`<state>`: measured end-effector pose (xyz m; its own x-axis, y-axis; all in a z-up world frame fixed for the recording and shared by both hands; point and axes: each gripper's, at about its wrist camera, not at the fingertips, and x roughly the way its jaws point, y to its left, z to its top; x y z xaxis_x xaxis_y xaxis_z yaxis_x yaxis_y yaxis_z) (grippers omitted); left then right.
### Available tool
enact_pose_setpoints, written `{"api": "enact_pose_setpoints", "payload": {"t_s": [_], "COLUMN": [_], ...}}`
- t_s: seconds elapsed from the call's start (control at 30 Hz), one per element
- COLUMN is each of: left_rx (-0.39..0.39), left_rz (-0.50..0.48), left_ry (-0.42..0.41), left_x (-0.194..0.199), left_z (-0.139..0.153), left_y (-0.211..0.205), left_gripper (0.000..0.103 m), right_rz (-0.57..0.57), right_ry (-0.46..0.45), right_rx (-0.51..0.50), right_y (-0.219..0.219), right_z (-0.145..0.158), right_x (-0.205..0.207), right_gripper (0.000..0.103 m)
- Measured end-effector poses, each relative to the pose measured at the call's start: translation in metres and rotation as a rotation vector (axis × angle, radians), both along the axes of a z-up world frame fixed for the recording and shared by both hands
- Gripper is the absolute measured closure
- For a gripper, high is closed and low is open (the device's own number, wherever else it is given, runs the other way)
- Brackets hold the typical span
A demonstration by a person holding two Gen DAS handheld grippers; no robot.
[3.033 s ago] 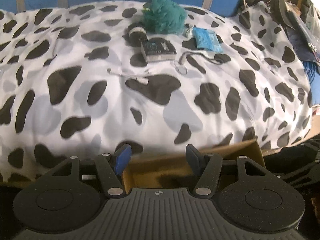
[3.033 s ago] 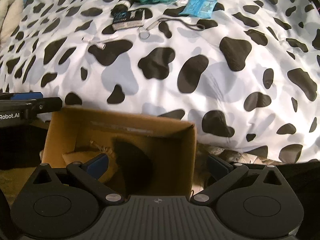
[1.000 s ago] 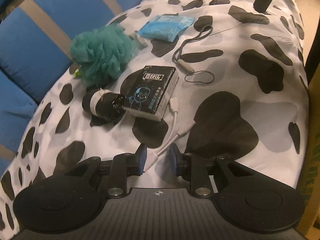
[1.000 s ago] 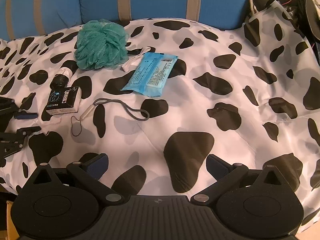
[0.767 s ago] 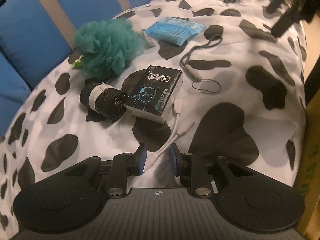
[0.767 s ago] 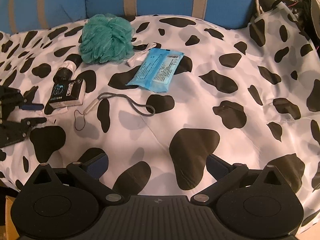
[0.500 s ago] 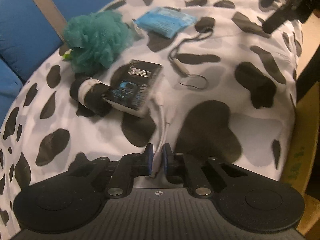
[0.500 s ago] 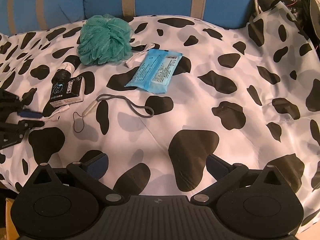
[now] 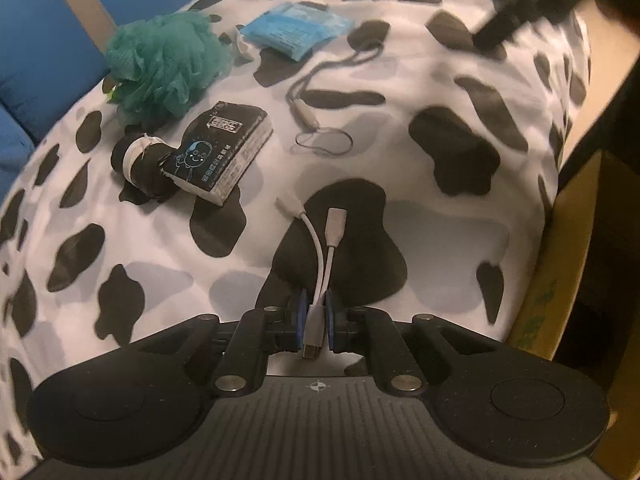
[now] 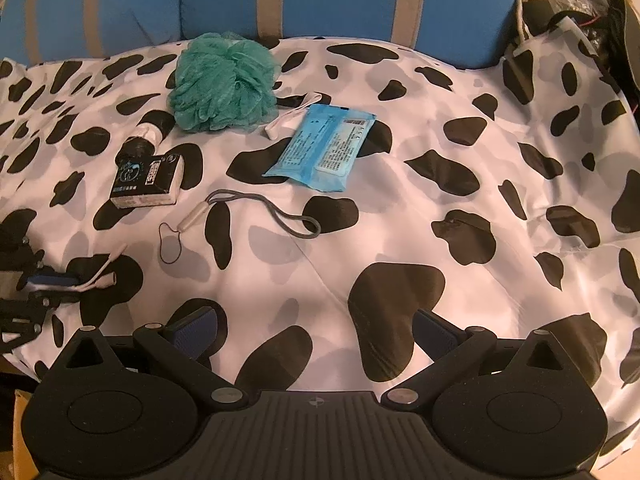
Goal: Organize soft objects
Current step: 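Grasp the gray lanyard strap with the right tool while the left tool holds the cable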
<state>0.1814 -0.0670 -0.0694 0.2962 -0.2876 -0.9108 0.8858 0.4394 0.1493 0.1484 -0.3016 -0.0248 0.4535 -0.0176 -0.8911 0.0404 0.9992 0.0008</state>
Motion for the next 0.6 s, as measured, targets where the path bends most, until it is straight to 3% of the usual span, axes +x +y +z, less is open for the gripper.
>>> {"api": "enact_pose_setpoints", "payload": {"t_s": [0.3, 0.6], "left_rx": [-0.06, -0.1], "left_rz": [0.037, 0.074], "left_ry": [0.04, -0.009], "left_x": [0.006, -0.02], "left_z": [0.0, 0.027], "left_y": [-0.001, -0.01], "left_gripper": [0.093, 0.094], "right_rz": [0.016, 0.038], "right_ry": [0.006, -0.008], "right_rx": [-0.009, -0.016], "right_y": [0.006, 0.009], "right_z": [-0.003, -0.005], "right_x": [0.003, 0.005], "right_gripper": [0.0, 0.0]}}
